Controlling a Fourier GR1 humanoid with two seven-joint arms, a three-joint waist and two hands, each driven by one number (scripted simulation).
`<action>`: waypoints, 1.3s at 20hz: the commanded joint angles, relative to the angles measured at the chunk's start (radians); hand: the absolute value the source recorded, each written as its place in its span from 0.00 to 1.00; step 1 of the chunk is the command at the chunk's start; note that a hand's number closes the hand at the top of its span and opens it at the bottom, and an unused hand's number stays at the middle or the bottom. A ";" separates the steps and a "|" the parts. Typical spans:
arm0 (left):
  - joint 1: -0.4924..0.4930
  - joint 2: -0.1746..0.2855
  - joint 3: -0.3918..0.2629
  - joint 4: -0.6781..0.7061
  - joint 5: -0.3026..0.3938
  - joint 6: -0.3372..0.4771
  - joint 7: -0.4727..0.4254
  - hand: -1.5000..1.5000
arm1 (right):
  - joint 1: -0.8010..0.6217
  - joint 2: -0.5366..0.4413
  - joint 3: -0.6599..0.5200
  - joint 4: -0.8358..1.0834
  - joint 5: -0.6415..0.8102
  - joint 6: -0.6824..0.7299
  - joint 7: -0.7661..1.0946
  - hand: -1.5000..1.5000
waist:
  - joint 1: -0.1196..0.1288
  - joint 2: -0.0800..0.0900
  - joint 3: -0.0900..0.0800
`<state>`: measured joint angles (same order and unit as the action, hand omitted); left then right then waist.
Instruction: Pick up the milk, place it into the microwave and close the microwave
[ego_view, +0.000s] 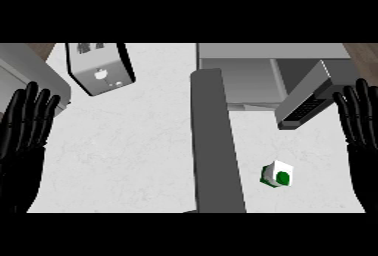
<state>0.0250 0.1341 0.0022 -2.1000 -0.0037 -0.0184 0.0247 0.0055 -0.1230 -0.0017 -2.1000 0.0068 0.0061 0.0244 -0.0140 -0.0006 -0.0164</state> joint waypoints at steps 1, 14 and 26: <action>-0.053 0.009 0.042 0.046 0.043 -0.026 -0.006 0.00 | -0.015 0.009 -0.005 0.053 0.016 0.007 -0.052 0.00 | 0.013 0.001 0.016; 0.039 -0.063 0.027 0.046 0.092 -0.032 -0.013 0.00 | 0.051 0.065 0.020 0.013 -0.145 0.070 0.028 0.00 | 0.015 0.000 0.016; 0.194 -0.086 -0.013 -0.024 0.074 -0.050 -0.060 0.00 | 0.227 0.087 0.036 0.195 -0.027 0.116 -0.209 0.00 | 0.015 0.000 0.016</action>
<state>0.1629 0.0329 -0.0386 -2.1196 0.0383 -0.0354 0.0034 0.1562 -0.0593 0.0013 -1.9652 -0.0796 0.1099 -0.0773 0.0011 -0.0009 0.0000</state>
